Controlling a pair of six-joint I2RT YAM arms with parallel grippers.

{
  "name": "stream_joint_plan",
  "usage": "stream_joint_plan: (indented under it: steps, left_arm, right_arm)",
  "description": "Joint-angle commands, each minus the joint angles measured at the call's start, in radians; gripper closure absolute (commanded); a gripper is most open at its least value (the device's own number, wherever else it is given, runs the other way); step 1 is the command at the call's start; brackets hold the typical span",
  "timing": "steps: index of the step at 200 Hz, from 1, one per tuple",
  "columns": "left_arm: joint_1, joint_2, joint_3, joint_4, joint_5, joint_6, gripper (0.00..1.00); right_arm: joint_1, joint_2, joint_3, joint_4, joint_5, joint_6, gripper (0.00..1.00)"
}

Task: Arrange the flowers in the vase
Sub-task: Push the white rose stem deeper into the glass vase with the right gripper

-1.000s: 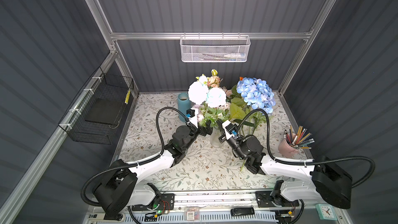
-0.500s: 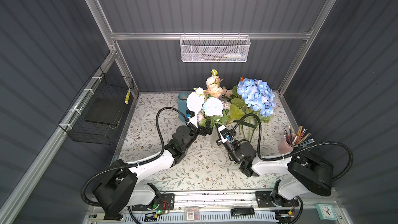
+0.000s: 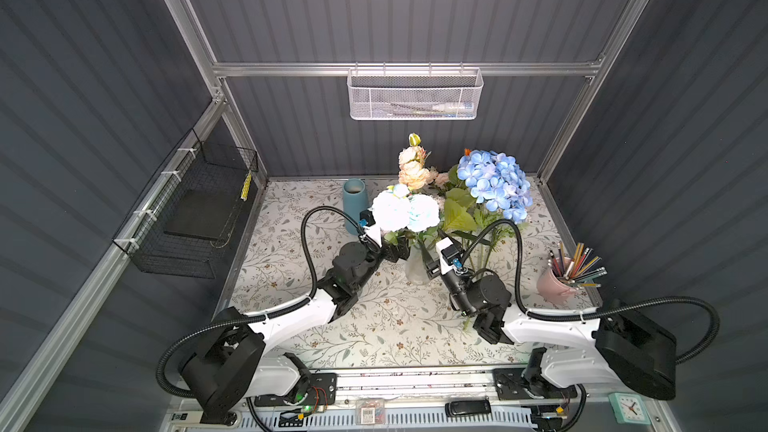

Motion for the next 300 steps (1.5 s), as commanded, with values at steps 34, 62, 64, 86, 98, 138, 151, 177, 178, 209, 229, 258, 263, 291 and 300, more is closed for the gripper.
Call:
stream_joint_plan:
  steps: [34, 62, 64, 86, 98, 138, 151, 177, 178, 209, 229, 258, 263, 291, 300]
  left_arm:
    - [-0.005, -0.009, 0.024, 0.038, -0.005, 0.014, 0.01]
    - [-0.004, -0.011, 0.027, 0.030, -0.001, 0.016, 0.01]
    - [-0.005, -0.011, 0.028, 0.029, -0.002, 0.016, 0.01]
    - [-0.005, -0.012, 0.029, 0.026, -0.001, 0.016, 0.01]
    - [-0.005, -0.012, 0.031, 0.024, -0.001, 0.016, 0.01]
    - [-0.005, -0.010, 0.033, 0.022, 0.003, 0.014, 0.01]
    - [-0.005, -0.008, 0.031, 0.024, 0.005, 0.011, 0.01]
    - [-0.006, -0.006, 0.031, 0.026, 0.008, 0.004, 0.01]
    - [-0.006, -0.006, 0.031, 0.026, 0.008, 0.004, 0.01]
    - [-0.005, -0.017, 0.028, 0.020, 0.006, 0.008, 0.01]
    - [-0.006, -0.029, 0.023, 0.013, 0.000, 0.010, 0.01]
    - [-0.005, -0.029, 0.019, 0.012, -0.002, 0.008, 0.01]
    - [-0.006, -0.028, 0.020, 0.012, -0.002, 0.008, 0.01]
    - [-0.005, -0.021, 0.023, 0.017, 0.002, 0.005, 0.01]
    - [-0.005, -0.019, 0.023, 0.018, 0.003, 0.006, 0.01]
  right_arm:
    - [0.020, -0.096, 0.047, -0.175, -0.070, 0.044, 0.42]
    - [0.038, -0.114, 0.063, -0.188, -0.081, 0.019, 0.42]
    - [0.041, -0.114, 0.064, -0.189, -0.080, 0.015, 0.42]
    - [0.075, -0.125, 0.078, -0.204, -0.076, -0.044, 0.42]
    - [0.090, -0.130, 0.087, -0.242, -0.087, -0.072, 0.42]
    - [0.125, -0.129, 0.113, -0.319, -0.080, -0.113, 0.42]
    - [0.124, -0.114, 0.136, -0.314, -0.069, -0.134, 0.43]
    - [0.121, -0.044, 0.207, -0.285, -0.041, -0.204, 0.46]
    - [0.120, -0.040, 0.210, -0.283, -0.040, -0.207, 0.47]
    - [0.121, 0.052, 0.271, -0.217, 0.001, -0.289, 0.53]
    - [0.116, 0.075, 0.290, -0.214, 0.019, -0.297, 0.64]
    - [0.106, 0.058, 0.273, -0.218, 0.032, -0.251, 0.85]
    - [0.102, 0.049, 0.269, -0.223, 0.035, -0.237, 0.90]
    - [0.076, 0.003, 0.243, -0.285, 0.031, -0.145, 0.95]
    - [0.065, -0.007, 0.237, -0.310, 0.033, -0.112, 0.95]
